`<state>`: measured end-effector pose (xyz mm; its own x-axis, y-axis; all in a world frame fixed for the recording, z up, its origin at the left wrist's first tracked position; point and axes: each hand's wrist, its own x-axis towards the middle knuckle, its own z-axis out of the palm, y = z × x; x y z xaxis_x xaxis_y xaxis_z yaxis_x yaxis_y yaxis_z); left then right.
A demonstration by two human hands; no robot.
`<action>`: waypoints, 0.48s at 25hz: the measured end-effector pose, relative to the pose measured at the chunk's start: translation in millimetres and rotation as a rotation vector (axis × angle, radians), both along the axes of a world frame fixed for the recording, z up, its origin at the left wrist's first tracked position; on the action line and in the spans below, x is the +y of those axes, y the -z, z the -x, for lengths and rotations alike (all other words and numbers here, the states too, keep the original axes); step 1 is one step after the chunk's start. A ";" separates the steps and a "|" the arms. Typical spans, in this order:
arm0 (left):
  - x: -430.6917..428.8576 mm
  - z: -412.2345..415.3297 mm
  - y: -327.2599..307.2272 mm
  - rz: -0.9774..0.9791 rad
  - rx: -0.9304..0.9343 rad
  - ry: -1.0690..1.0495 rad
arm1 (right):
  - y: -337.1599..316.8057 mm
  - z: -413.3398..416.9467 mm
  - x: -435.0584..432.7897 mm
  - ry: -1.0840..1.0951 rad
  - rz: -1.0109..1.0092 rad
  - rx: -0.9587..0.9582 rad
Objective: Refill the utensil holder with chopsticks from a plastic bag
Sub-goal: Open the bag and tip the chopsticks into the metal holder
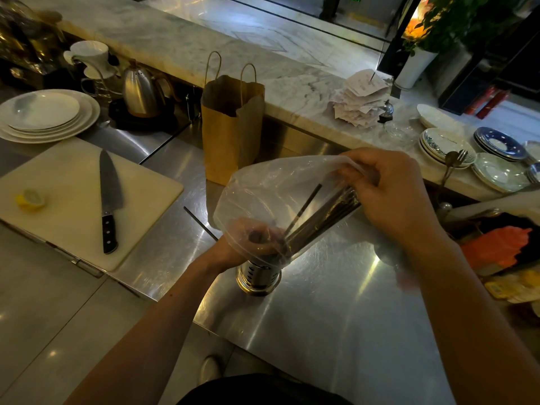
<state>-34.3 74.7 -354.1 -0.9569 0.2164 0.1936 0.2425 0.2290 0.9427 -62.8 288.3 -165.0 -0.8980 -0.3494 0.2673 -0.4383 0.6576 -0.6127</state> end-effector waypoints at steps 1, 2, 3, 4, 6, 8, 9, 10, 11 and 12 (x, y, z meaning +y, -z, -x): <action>-0.5 1.7 2.9 0.013 0.020 -0.028 | -0.6 0.9 -0.5 -0.002 0.002 0.002; -1.2 3.2 6.3 0.008 0.034 -0.045 | -0.5 1.8 -0.9 -0.003 0.001 0.001; -2.3 3.9 8.8 0.002 0.041 -0.068 | -0.7 2.5 -1.4 -0.004 0.000 -0.001; -3.3 4.4 10.3 0.003 0.039 -0.091 | -0.8 3.4 -2.1 -0.004 -0.001 0.000; -5.2 7.5 18.0 0.016 0.005 -0.124 | -0.6 4.7 -4.0 -0.009 0.003 0.003; -4.3 5.6 16.9 0.014 0.010 -0.160 | 0.2 5.0 -6.2 -0.014 0.008 0.003; -3.2 2.8 13.7 0.000 0.039 -0.188 | 0.2 5.3 -6.9 -0.016 0.012 0.002; -1.8 0.2 9.5 -0.017 0.063 -0.207 | 0.1 5.5 -7.3 -0.018 0.016 0.002; -0.6 -1.8 6.0 -0.035 0.076 -0.215 | -0.3 5.9 -7.7 -0.020 0.018 0.000; -0.3 -2.6 4.7 -0.041 0.082 -0.226 | -0.6 6.7 -7.8 -0.022 0.017 -0.004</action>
